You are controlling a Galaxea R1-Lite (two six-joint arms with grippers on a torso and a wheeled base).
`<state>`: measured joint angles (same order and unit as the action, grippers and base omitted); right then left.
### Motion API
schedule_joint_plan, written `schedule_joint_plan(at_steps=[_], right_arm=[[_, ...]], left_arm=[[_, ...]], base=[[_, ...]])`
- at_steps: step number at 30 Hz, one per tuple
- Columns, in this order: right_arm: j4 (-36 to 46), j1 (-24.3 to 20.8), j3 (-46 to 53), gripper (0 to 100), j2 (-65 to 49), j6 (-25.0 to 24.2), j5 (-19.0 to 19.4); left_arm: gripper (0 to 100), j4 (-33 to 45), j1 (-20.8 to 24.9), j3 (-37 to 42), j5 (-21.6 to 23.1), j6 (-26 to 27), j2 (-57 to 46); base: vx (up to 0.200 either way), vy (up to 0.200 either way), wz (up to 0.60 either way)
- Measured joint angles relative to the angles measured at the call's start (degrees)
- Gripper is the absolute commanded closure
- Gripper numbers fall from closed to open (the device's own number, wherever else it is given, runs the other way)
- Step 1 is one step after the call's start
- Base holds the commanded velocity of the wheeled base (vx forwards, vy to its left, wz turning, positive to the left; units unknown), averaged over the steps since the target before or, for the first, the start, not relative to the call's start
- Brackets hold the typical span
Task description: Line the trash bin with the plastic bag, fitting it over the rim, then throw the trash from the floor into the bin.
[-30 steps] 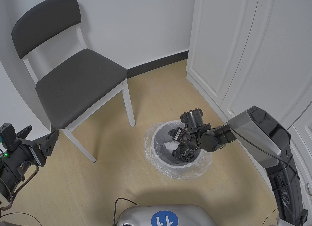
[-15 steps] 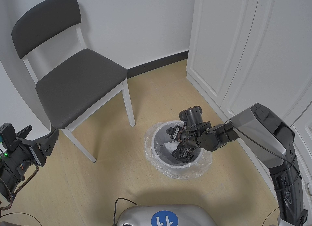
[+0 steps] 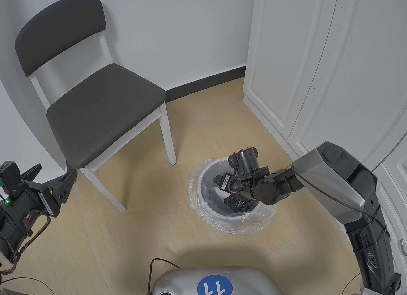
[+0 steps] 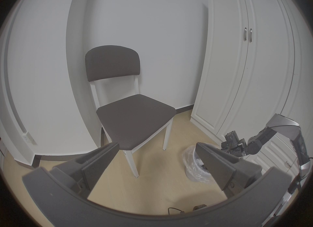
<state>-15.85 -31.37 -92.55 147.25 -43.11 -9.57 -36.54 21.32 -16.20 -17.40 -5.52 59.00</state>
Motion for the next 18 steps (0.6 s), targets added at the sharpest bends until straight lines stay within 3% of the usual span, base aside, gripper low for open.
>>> schedule_joint_plan(at_steps=[18], right_arm=[[0.09, 0.09, 3.68, 0, -6.64, 0.13, 0.07]], left_arm=[[0, 0.00, 0.04, -0.02, 0.00, 0.00, 0.00]], base=[[0.000, 0.000, 0.00]])
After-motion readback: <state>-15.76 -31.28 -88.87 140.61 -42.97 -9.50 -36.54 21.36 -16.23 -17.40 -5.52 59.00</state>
